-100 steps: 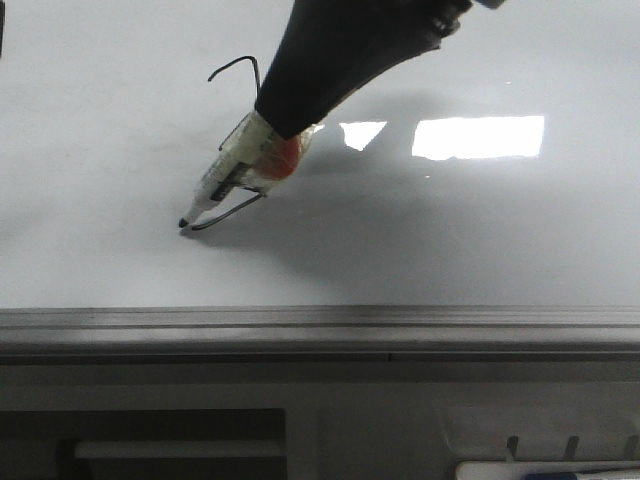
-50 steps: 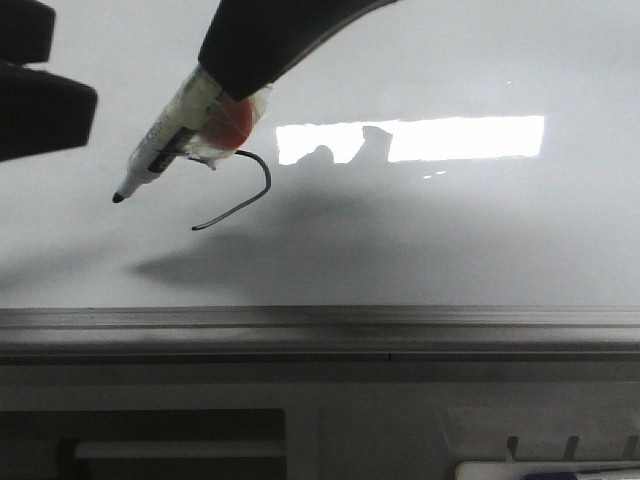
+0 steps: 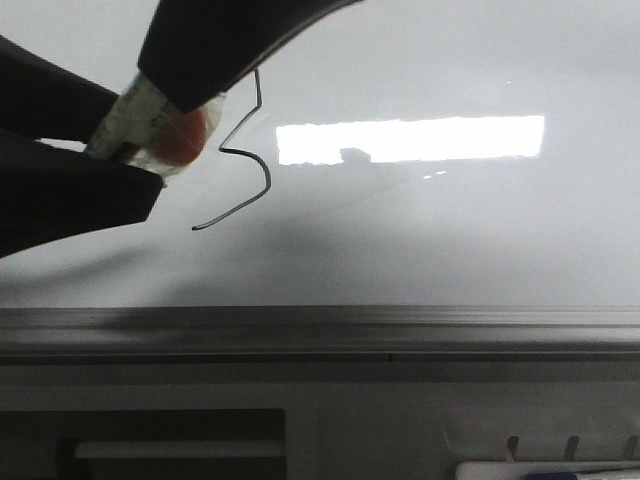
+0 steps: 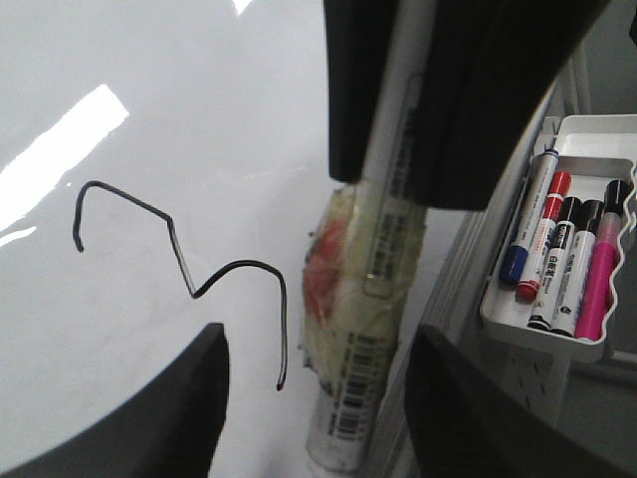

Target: Write number 3 on whiteboard

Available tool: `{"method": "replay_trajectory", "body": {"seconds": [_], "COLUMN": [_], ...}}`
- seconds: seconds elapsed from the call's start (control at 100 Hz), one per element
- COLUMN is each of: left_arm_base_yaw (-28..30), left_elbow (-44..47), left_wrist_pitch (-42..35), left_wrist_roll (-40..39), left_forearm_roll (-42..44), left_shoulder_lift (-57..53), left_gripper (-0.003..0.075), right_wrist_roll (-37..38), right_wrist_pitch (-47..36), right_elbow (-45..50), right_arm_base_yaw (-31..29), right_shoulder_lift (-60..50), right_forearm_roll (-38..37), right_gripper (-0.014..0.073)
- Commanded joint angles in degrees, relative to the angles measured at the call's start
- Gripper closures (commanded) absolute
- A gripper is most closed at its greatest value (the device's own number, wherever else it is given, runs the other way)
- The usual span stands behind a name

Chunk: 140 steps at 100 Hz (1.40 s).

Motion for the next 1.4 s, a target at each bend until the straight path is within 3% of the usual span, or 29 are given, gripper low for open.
{"method": "replay_trajectory", "body": {"seconds": [0.0, 0.11, 0.39, 0.46, 0.47, 0.53, 0.54, 0.57, 0.62, 0.71, 0.81, 0.88, 1.12, 1.39], "left_arm_base_yaw": [-0.6, -0.6, -0.6, -0.6, -0.6, -0.6, -0.6, -0.6, -0.6, 0.4, 2.1, 2.8, 2.9, 2.9], "left_elbow": [-1.5, -1.5, -1.5, -1.5, -1.5, -1.5, -1.5, -1.5, -1.5, -1.5, -1.5, -1.5, -1.5, -1.5], "left_wrist_pitch": [-3.9, -3.5, -3.5, -3.6, -3.6, -3.7, -3.7, -3.8, -3.8, -4.7, -4.8, -4.7, -3.1, 0.1], "left_wrist_roll": [-0.2, -0.2, -0.1, -0.1, -0.1, -0.1, -0.1, -0.1, -0.1, -0.1, -0.1, -0.1, -0.1, -0.1], "left_forearm_roll": [-0.5, -0.5, -0.3, -0.3, -0.3, -0.4, -0.4, -0.7, -4.2, -18.4, -39.7, -48.2, -60.9, -61.2], "left_shoulder_lift": [-0.2, -0.2, -0.2, -0.2, -0.2, -0.2, -0.2, -0.2, -0.4, -0.7, -0.7, -0.6, -0.5, -0.1], "left_gripper": [0.0481, 0.0741, 0.0741, 0.0741, 0.0741, 0.0741, 0.0741, 0.0741, 0.0741, 0.0741, 0.0741, 0.0741, 0.0741, 0.0741], "right_wrist_roll": [0.1, 0.1, 0.1, 0.1, 0.1, 0.1, 0.1, 0.1, 0.1, 0.1, 0.1, 0.1, 0.1, 0.1], "right_wrist_pitch": [-2.7, -2.6, -2.4, -2.4, -2.5, -3.4, -4.0, -5.2, -7.6, -11.0, -12.3, -12.3, -12.6, -12.0], "right_elbow": [-1.5, -1.5, -1.5, -1.5, -1.5, -1.5, -1.5, -1.5, -1.5, -1.5, -1.5, -1.5, -1.4, -1.4], "right_arm_base_yaw": [0.1, 0.1, 0.1, 0.1, 0.1, 0.1, 0.1, 0.1, 0.1, -0.6, -1.8, -2.4, -2.4, -2.4], "right_shoulder_lift": [-1.7, -1.7, -1.7, -1.7, -1.7, -1.7, -1.7, -1.7, -1.7, -2.2, -3.6, -4.9, -7.2, -7.3], "right_forearm_roll": [0.5, 0.5, 0.5, 0.5, 0.5, 0.5, 0.5, 0.5, 0.5, 0.3, 0.3, 0.3, 0.3, 0.3], "right_gripper": [0.0635, 0.0635, 0.0614, 0.0488, 0.0423, 0.0232, 0.0146, 0.0037, -0.0087, -0.0038, 0.0004, 0.0021, 0.0032, 0.0032]}}
